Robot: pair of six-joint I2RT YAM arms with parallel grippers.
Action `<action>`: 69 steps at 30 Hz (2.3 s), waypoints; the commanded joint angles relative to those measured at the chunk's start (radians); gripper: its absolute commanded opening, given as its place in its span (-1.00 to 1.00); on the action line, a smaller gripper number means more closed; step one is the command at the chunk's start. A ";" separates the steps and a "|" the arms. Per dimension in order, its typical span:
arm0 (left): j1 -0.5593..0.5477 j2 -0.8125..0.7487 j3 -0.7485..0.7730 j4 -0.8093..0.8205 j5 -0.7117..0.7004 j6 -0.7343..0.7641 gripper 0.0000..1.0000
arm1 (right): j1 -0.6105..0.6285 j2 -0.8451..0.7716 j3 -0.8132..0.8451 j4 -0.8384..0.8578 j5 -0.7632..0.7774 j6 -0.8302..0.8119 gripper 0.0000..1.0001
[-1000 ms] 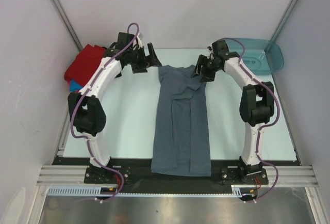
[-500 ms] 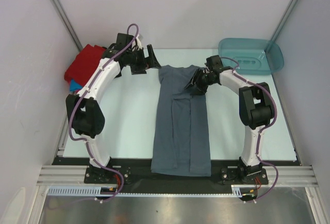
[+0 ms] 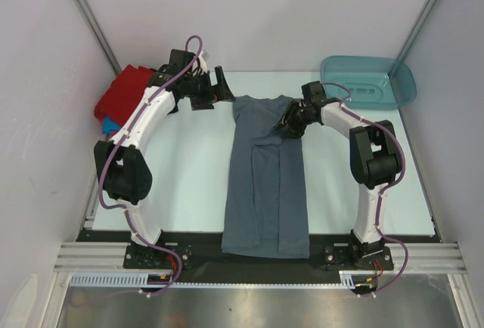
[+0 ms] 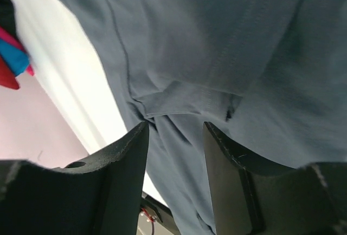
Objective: Fold and stack the t-shirts
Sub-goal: Fold the tshirt
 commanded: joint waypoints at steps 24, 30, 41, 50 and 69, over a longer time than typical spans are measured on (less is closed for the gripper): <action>-0.005 -0.041 -0.004 0.003 0.025 0.024 1.00 | 0.018 0.089 0.040 -0.026 0.068 -0.043 -0.39; -0.005 -0.036 -0.004 0.008 0.029 0.021 0.99 | 0.020 0.082 0.034 -0.025 0.048 -0.050 -0.97; -0.005 -0.029 -0.004 0.018 0.037 0.012 1.00 | 0.018 0.008 0.031 -0.079 0.062 -0.084 -1.00; -0.005 -0.027 -0.006 0.018 0.046 0.006 1.00 | 0.014 -0.064 0.056 -0.124 0.028 -0.101 -1.00; -0.005 -0.010 -0.027 0.020 0.080 0.002 1.00 | 0.043 -0.050 0.019 -0.288 -0.001 -0.122 -0.90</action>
